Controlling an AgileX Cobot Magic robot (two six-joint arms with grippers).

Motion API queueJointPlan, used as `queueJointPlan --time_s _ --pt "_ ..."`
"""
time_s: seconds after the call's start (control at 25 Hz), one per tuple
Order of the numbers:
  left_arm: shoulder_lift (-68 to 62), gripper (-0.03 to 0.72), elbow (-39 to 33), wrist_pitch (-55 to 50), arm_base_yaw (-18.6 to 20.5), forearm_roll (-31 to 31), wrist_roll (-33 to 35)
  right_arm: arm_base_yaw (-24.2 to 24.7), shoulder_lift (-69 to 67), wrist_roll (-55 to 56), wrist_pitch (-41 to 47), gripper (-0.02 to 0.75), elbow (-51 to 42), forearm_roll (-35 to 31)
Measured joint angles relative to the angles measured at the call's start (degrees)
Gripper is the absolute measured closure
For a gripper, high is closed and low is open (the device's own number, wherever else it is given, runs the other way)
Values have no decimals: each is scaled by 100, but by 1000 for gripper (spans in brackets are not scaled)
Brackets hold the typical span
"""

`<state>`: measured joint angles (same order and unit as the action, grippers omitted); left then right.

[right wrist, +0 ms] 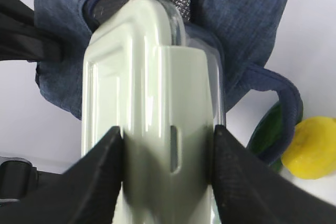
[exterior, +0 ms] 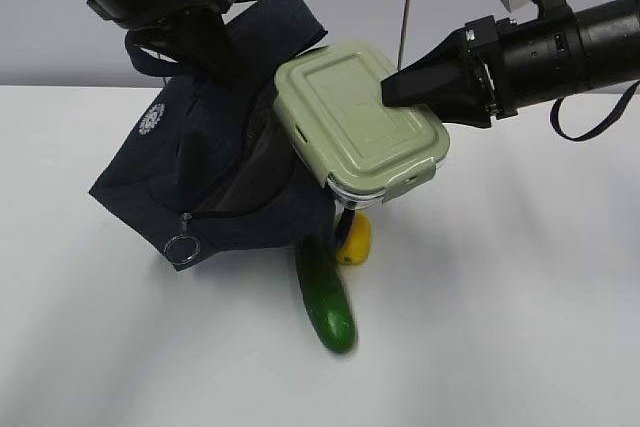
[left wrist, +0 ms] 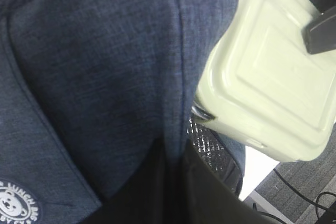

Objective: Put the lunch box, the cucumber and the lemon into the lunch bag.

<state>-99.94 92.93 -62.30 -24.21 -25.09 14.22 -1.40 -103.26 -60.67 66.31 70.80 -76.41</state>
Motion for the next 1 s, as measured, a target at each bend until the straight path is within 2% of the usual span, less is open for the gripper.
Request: queueJointPlan --time_s 0.44,1.0 --pt "0 688 0 -183 0 -53 0 -320 -312 -70 10 356 0 -1" --pt "0 688 0 -376 0 -206 0 -580 -312 -362 -424 356 0 -458"
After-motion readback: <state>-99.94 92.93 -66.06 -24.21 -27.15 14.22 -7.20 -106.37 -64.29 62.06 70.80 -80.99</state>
